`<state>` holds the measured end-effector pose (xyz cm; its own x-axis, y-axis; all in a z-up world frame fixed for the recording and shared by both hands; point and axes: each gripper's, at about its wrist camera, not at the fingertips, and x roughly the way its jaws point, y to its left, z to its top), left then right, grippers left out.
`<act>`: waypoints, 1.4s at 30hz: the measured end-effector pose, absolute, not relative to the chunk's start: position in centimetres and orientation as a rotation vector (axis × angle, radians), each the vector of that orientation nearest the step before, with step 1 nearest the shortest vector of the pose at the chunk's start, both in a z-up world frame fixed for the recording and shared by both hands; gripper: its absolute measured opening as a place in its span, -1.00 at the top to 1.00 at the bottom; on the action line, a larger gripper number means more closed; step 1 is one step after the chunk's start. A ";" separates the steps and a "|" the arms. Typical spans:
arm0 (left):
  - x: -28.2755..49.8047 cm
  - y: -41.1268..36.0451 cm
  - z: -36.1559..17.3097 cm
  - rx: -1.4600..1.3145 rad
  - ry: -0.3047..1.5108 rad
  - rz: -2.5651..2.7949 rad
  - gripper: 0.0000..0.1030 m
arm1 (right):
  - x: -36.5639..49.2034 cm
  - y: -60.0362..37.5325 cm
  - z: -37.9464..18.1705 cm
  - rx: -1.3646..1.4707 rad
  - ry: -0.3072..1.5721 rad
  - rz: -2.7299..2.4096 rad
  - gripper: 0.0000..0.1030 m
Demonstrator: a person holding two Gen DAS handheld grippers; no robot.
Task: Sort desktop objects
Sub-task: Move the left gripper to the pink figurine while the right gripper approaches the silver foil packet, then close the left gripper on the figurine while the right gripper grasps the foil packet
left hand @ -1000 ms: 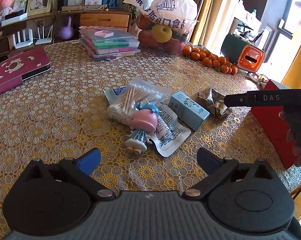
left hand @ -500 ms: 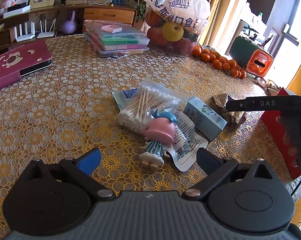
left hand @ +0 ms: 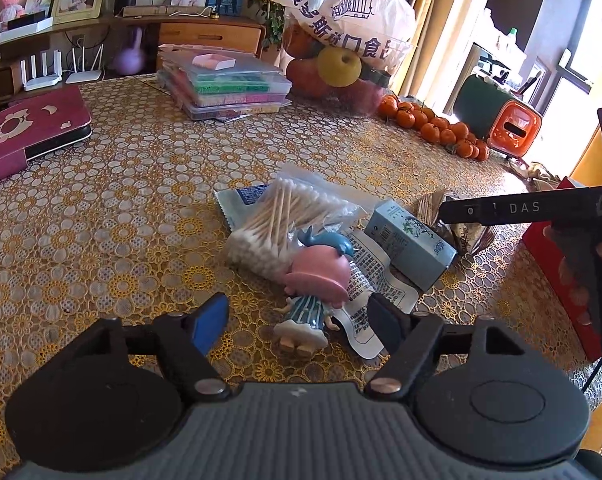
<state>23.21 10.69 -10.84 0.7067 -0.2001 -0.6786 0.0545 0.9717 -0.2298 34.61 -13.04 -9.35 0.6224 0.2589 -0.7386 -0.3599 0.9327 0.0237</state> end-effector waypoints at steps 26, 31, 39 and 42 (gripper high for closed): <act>24.0 10.0 -11.3 -0.226 0.737 -0.151 0.24 | 34.5 -12.2 -11.7 -0.234 0.870 0.440 -0.70; 23.7 10.1 -11.3 -0.234 0.737 -0.141 0.25 | 33.6 -11.9 -11.5 -0.254 0.853 0.430 -0.65; 23.1 10.1 -11.2 -0.257 0.738 -0.135 0.25 | 32.6 -12.1 -10.9 -0.227 0.831 0.425 -0.18; 22.8 10.1 -11.0 -0.262 0.736 -0.133 0.25 | 32.4 -12.3 -10.8 -0.222 0.834 0.416 -0.06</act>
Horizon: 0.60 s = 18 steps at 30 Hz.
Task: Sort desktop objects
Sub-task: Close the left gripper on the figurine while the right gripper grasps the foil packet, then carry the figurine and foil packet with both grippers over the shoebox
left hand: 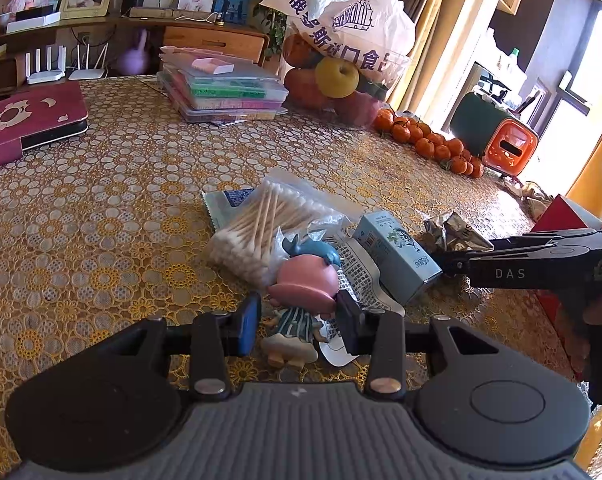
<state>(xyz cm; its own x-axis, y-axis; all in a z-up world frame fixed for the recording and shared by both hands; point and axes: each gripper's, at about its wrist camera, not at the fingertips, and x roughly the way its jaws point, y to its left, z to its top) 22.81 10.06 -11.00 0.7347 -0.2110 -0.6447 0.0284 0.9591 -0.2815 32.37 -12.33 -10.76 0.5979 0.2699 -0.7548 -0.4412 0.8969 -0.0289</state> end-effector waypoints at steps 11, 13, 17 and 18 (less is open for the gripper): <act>21.5 9.5 -10.0 -0.264 0.730 -0.135 0.25 | 30.0 -13.2 -9.0 -0.175 0.794 0.398 -0.01; 21.3 9.4 -9.7 -0.261 0.726 -0.137 0.25 | 29.5 -13.3 -8.6 -0.176 0.790 0.399 -0.01; 20.7 9.0 -8.9 -0.260 0.714 -0.138 0.25 | 28.6 -13.4 -7.8 -0.176 0.793 0.396 -0.01; 20.5 8.9 -8.7 -0.260 0.712 -0.140 0.25 | 28.3 -13.5 -7.7 -0.175 0.794 0.396 -0.01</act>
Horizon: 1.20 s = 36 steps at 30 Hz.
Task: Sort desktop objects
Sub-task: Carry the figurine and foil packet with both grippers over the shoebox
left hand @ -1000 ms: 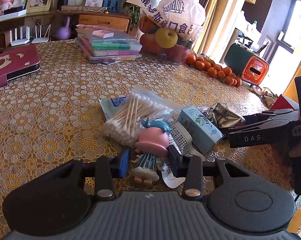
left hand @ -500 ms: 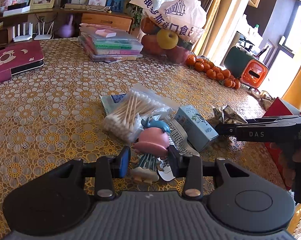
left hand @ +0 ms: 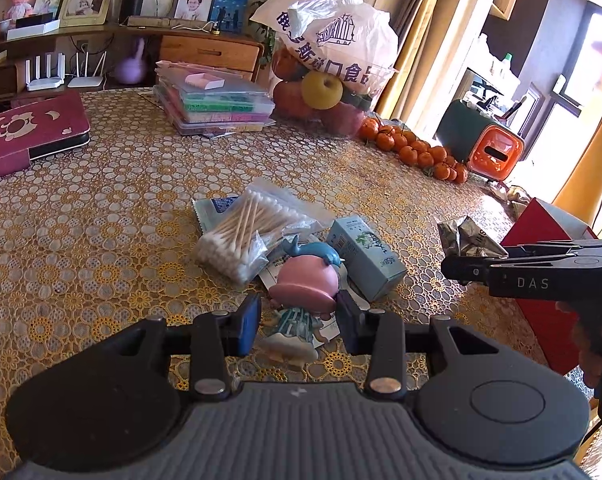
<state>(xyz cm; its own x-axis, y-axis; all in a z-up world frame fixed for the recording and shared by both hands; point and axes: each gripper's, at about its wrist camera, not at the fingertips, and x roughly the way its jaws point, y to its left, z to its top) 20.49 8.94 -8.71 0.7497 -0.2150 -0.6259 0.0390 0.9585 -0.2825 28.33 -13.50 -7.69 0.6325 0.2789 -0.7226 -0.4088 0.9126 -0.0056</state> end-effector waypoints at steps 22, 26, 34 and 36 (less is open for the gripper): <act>16.1 3.9 -2.9 -0.211 0.698 -0.240 0.25 | 21.3 -17.6 -2.8 -0.111 0.780 0.412 -0.01; 15.3 2.7 -2.0 -0.198 0.686 -0.260 0.25 | 20.0 -18.6 -1.9 -0.113 0.764 0.413 -0.01; 14.1 -0.2 -0.1 -0.173 0.663 -0.315 0.25 | 17.7 -20.7 -0.2 -0.114 0.732 0.415 -0.01; 13.9 -1.0 0.4 -0.166 0.657 -0.331 0.25 | 17.3 -21.3 0.2 -0.116 0.725 0.410 -0.01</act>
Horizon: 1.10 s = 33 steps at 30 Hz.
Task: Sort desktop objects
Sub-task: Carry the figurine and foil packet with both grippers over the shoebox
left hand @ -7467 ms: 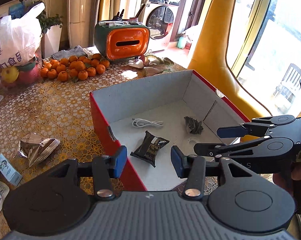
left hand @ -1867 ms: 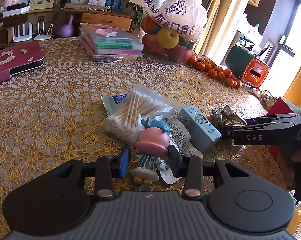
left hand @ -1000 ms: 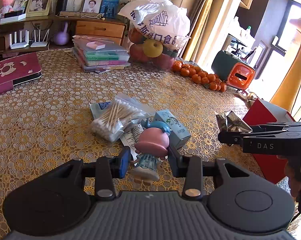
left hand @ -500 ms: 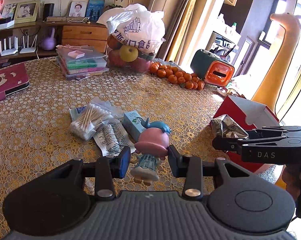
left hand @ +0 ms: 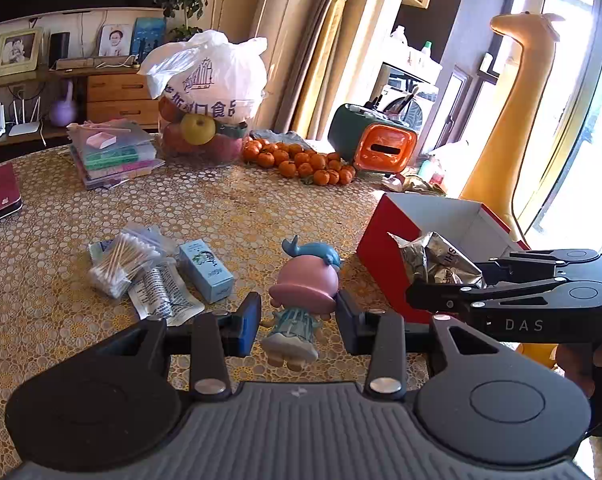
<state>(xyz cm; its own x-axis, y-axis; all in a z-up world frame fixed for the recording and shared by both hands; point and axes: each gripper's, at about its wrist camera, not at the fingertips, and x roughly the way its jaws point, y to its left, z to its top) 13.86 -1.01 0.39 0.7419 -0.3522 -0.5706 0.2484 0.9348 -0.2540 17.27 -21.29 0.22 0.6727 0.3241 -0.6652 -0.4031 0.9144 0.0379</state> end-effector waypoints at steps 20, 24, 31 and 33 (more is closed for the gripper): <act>15.1 -9.5 3.0 -0.118 0.634 -0.477 0.25 | 15.0 -29.0 2.7 -0.083 0.676 0.334 -0.01; 15.4 -11.1 3.1 -0.107 0.632 -0.500 0.25 | 15.1 -30.7 2.8 -0.076 0.673 0.308 -0.01; 16.2 -13.9 3.1 -0.086 0.636 -0.539 0.25 | 15.2 -33.3 2.7 -0.060 0.670 0.271 -0.01; 16.5 -14.7 3.0 -0.081 0.638 -0.547 0.25 | 15.3 -33.9 2.6 -0.058 0.671 0.260 -0.01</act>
